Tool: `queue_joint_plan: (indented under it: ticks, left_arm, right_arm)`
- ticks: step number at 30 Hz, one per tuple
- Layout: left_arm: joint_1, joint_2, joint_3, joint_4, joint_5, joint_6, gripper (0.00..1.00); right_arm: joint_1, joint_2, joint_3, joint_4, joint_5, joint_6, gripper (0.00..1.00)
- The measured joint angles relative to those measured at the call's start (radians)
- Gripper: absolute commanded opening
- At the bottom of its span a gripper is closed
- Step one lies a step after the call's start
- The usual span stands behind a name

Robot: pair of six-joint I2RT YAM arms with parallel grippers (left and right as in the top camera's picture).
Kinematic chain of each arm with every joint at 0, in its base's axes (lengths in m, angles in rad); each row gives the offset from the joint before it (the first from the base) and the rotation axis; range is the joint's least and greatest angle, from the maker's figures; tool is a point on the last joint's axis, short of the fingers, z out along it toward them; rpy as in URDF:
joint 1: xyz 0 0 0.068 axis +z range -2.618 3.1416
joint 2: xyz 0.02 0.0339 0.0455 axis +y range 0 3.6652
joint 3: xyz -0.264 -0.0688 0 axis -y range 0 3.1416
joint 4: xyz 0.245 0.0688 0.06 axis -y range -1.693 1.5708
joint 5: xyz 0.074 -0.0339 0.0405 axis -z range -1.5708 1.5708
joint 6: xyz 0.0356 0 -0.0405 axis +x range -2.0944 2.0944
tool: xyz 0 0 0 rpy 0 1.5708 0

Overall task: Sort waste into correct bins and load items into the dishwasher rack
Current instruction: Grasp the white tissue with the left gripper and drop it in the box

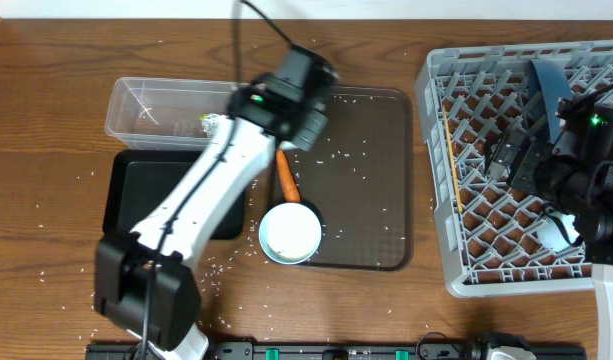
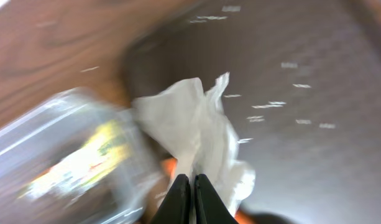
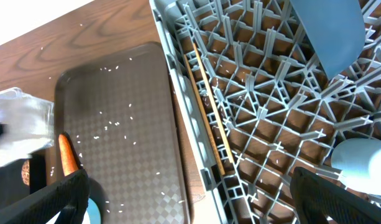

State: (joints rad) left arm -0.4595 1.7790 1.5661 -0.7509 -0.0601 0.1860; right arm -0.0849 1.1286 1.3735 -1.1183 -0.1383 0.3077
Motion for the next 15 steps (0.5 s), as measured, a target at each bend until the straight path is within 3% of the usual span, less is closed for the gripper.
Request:
queue_joint_plan:
  ticks: [7, 9, 11, 12, 15]
  left_arm:
    - [0.198, 0.065, 0.0, 0.08, -0.034, -0.005, 0.08]
    - [0.237, 0.086, -0.001, 0.116, -0.037, -0.01, 0.33]
    - [0.263, 0.097, -0.001, 0.14, -0.035, -0.019, 0.5]
    - [0.27, 0.097, -0.001, 0.143, -0.035, -0.02, 0.56]
    - [0.275, 0.091, 0.0, 0.085, -0.013, -0.03, 0.6]
  right_arm:
    - [0.0, 0.0, 0.0, 0.0, 0.0, 0.0, 0.99]
    - [0.0, 0.0, 0.0, 0.0, 0.0, 0.0, 0.99]
    - [0.0, 0.0, 0.0, 0.0, 0.0, 0.0, 0.99]
    - [0.0, 0.0, 0.0, 0.0, 0.0, 0.0, 0.99]
    - [0.0, 0.0, 0.0, -0.001, 0.0, 0.0, 0.99]
